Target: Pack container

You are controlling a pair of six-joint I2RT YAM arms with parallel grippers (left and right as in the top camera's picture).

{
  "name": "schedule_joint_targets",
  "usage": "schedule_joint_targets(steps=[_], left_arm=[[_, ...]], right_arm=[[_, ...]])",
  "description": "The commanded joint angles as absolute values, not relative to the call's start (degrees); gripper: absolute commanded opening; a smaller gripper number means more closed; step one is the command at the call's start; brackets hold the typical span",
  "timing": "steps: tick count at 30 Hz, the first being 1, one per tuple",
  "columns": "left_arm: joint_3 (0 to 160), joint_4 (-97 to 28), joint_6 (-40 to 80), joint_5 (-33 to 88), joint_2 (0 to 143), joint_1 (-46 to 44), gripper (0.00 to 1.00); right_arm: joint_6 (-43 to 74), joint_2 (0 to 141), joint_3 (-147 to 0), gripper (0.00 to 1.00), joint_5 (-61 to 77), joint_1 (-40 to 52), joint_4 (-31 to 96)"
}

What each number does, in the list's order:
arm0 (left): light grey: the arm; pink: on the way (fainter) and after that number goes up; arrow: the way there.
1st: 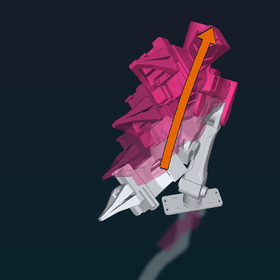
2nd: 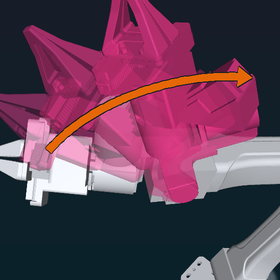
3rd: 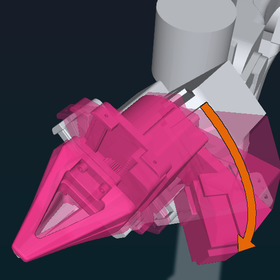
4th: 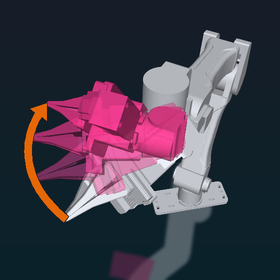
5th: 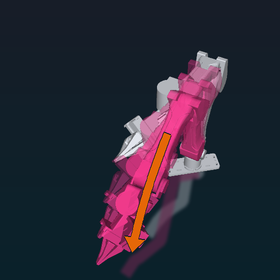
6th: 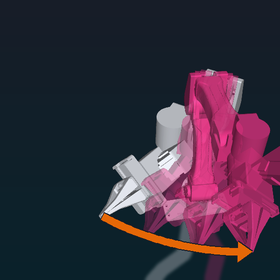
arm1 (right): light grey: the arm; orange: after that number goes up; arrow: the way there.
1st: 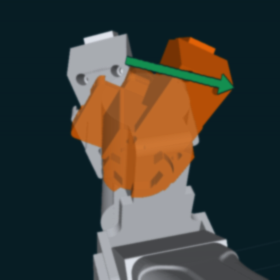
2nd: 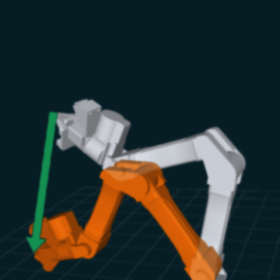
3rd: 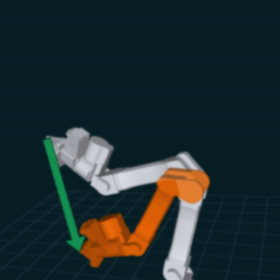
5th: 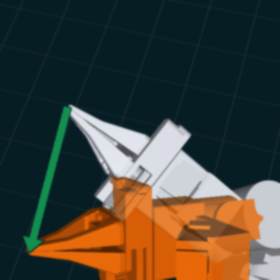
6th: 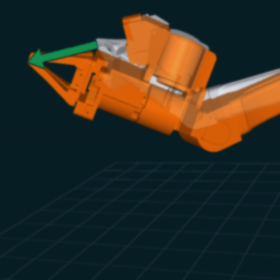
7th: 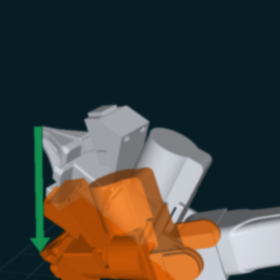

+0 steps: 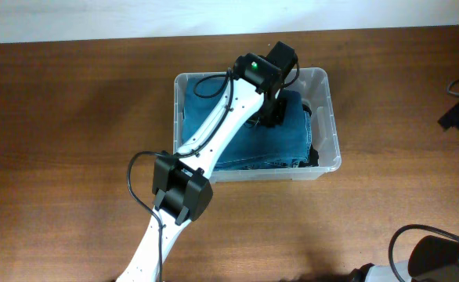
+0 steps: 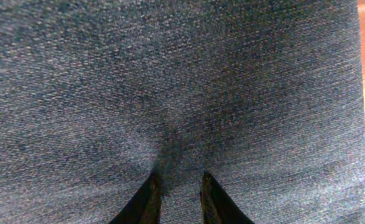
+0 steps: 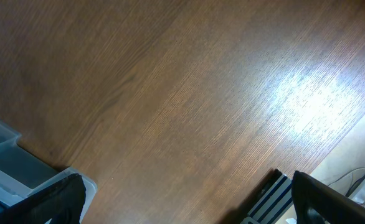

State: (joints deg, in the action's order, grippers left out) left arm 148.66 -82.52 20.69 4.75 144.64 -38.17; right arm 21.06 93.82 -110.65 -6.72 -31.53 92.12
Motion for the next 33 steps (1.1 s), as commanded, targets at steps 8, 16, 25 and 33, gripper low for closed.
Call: schedule_joint_targets(steps=[8,16,25,33], left_arm=[[165.73,-96.73,17.76,11.07,146.02,-31.09,0.23],[162.06,-96.73,13.78,14.98,140.00,-26.94,0.23],[143.04,-96.75,14.31,5.96,138.93,-26.33,0.23],[134.87,-96.73,14.48,4.49,138.96,-23.77,0.23]], right_arm=[[21.69,93.38,-110.65,0.99,-6.87,-31.90,92.09],[21.69,93.38,-110.65,0.99,-6.87,-31.90,92.09],[21.69,93.38,-110.65,0.99,-6.87,-31.90,92.09],[21.69,93.38,-110.65,0.98,-6.87,-31.90,92.09]])
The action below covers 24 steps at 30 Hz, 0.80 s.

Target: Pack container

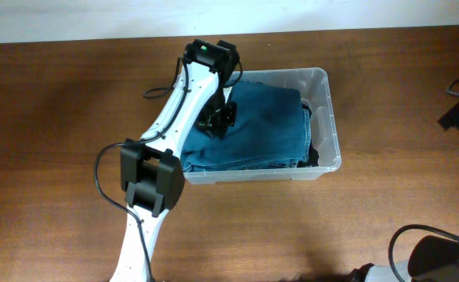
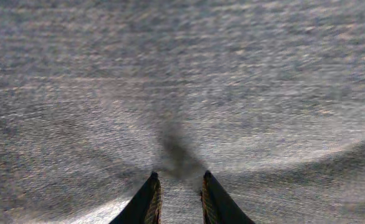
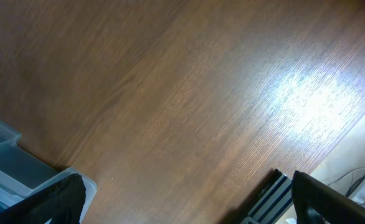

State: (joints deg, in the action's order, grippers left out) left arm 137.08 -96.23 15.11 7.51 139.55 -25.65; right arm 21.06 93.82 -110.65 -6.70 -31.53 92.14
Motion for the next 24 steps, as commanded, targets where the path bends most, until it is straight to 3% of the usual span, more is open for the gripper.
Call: schedule_joint_targets(steps=[1,6,9,10,11,12,24], left_arm=[[134.91,-96.73,14.46,4.47,138.93,-23.51,0.23],[139.65,-96.73,14.44,4.67,137.75,-21.80,0.25],[144.90,-96.73,13.04,4.62,134.32,-20.67,0.35],[146.85,-96.73,12.38,4.64,132.84,-20.25,0.56],[148.40,-96.73,12.25,4.62,131.20,-19.77,0.83],[149.86,-96.73,12.25,4.62,128.92,-19.07,0.97],[143.98,-96.71,11.84,4.64,102.10,-12.60,0.99]], right_arm=[[21.69,93.38,-110.65,0.98,-6.87,-31.90,92.09],[21.69,93.38,-110.65,0.99,-6.87,-31.90,92.09],[21.69,93.38,-110.65,0.98,-6.87,-31.90,92.09],[21.69,93.38,-110.65,0.99,-6.87,-31.90,92.09],[21.69,93.38,-110.65,0.98,-6.87,-31.90,92.09],[21.69,93.38,-110.65,0.98,-6.87,-31.90,92.09],[21.69,93.38,-110.65,0.99,-6.87,-31.90,92.09]])
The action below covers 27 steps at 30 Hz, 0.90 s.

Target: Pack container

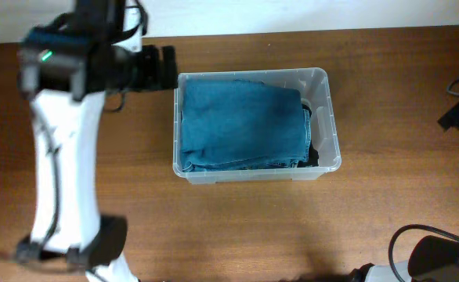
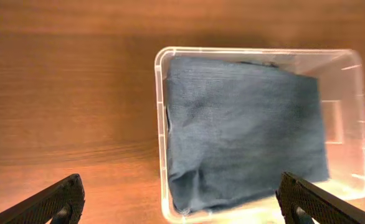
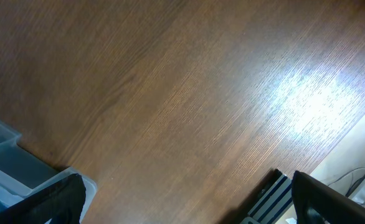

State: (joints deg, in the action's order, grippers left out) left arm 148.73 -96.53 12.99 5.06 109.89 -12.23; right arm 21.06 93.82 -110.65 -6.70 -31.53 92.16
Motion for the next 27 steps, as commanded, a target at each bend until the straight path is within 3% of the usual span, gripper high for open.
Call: schedule_joint_targets(steps=[1,10,17,22,27], left_arm=[[141.23,-96.73,11.84,4.47,98.91,-12.58,0.99],[112.60,-94.30,11.94,1.87,63.57,-12.58,0.99],[95.90,-82.81,13.72,4.27,34.72,-12.58,0.99],[85.60,-76.58,17.78,4.21,22.68,-12.58,0.99],[79.48,-79.11,17.78,4.27,20.99,-12.58,1.00]], right_arm=[[21.69,93.38,-110.65,0.99,-6.87,-31.90,92.09],[21.69,93.38,-110.65,0.99,-6.87,-31.90,92.09],[21.69,93.38,-110.65,0.98,-6.87,-31.90,92.09],[21.69,93.38,-110.65,0.98,-6.87,-31.90,92.09],[21.69,93.38,-110.65,0.98,-6.87,-31.90,92.09]])
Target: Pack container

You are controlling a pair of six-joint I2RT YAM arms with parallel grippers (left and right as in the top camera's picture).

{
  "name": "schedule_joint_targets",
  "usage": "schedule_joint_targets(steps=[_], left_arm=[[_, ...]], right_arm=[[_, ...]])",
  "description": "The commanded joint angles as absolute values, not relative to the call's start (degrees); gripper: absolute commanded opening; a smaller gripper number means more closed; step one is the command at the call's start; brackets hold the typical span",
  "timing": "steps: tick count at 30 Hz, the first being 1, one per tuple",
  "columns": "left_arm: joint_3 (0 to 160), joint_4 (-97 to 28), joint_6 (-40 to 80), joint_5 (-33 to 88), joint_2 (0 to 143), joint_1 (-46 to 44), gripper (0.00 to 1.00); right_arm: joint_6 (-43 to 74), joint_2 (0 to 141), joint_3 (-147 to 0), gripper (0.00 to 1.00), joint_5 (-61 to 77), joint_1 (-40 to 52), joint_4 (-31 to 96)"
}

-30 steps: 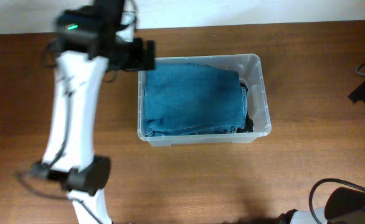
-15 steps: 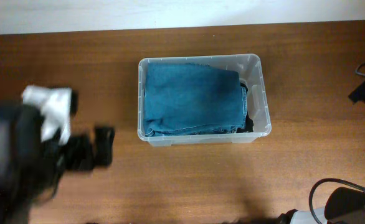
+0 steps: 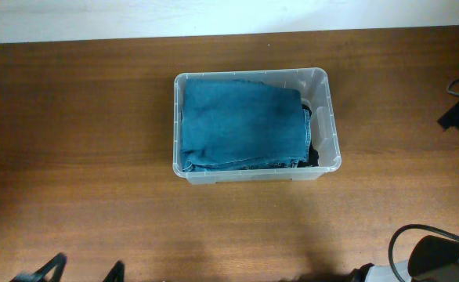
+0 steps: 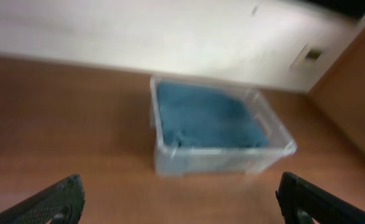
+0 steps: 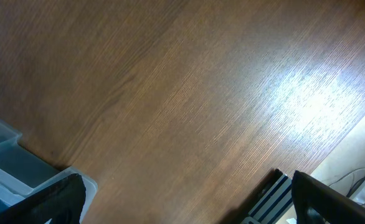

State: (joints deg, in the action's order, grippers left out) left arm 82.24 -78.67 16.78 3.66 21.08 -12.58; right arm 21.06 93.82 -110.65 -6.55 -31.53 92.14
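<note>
A clear plastic container (image 3: 334, 125) stands mid-table with folded blue jeans (image 3: 241, 125) lying flat inside it, filling most of it. At the front left edge of the overhead view only the tips of my left gripper (image 3: 82, 272) show, far from the container and open. From the left wrist view the container (image 4: 213, 160) and jeans (image 4: 207, 118) are seen from a distance, with the left gripper (image 4: 182, 202) spread wide and empty. My right gripper (image 5: 189, 202) is open over bare wood, with a corner of the container (image 5: 8, 155) at the left.
A dark item (image 3: 312, 149) is tucked at the container's right end beside the jeans. Black cables and gear lie at the table's right edge. A striped object (image 5: 271, 199) sits by the table edge in the right wrist view.
My left arm stood open over the table left of the container; now it is back at the front left edge, only its fingertips in the overhead view. The right arm has not moved.
My left gripper, fingers close together, pressed on the jeans near the container's right side. Then it pressed on their left part. Then it was raised and open beside the container, and now it is drawn back, with the jeans flat inside.
</note>
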Motion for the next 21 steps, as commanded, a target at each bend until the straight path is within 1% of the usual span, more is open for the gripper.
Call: schedule_joint_targets(steps=[1,3,6,9,11,13,16,19,21], left_arm=[[78.56,-79.44,17.78,4.29,20.99,-12.58,0.99],[77.45,-79.29,18.02,4.84,20.99,-12.58,0.99],[75.44,-75.50,16.27,4.49,20.99,-12.58,0.99],[67.46,-68.86,9.80,4.49,20.99,-12.58,1.00],[62.19,-64.12,9.10,4.47,20.99,-12.58,0.99],[57.08,-58.22,6.59,4.51,20.99,-12.58,0.99],[45.78,-42.96,0.95,5.15,20.99,-12.58,0.99],[37.26,-31.97,-0.30,5.23,20.95,-12.58,0.99],[33.50,-27.81,-0.54,5.56,20.93,-12.56,0.99]], right_arm=[[21.69,93.38,-110.65,0.99,-6.87,-31.90,92.09],[21.69,93.38,-110.65,0.99,-6.87,-31.90,92.09],[21.69,93.38,-110.65,0.99,-6.87,-31.90,92.09],[21.69,93.38,-110.65,0.99,-6.87,-31.90,92.09],[21.69,93.38,-110.65,0.99,-6.87,-31.90,92.09],[21.69,93.38,-110.65,0.98,-6.87,-31.90,92.09],[21.69,93.38,-110.65,0.99,-6.87,-31.90,92.09],[21.69,93.38,-110.65,0.98,-6.87,-31.90,92.09],[21.69,93.38,-110.65,0.99,-6.87,-31.90,92.09]])
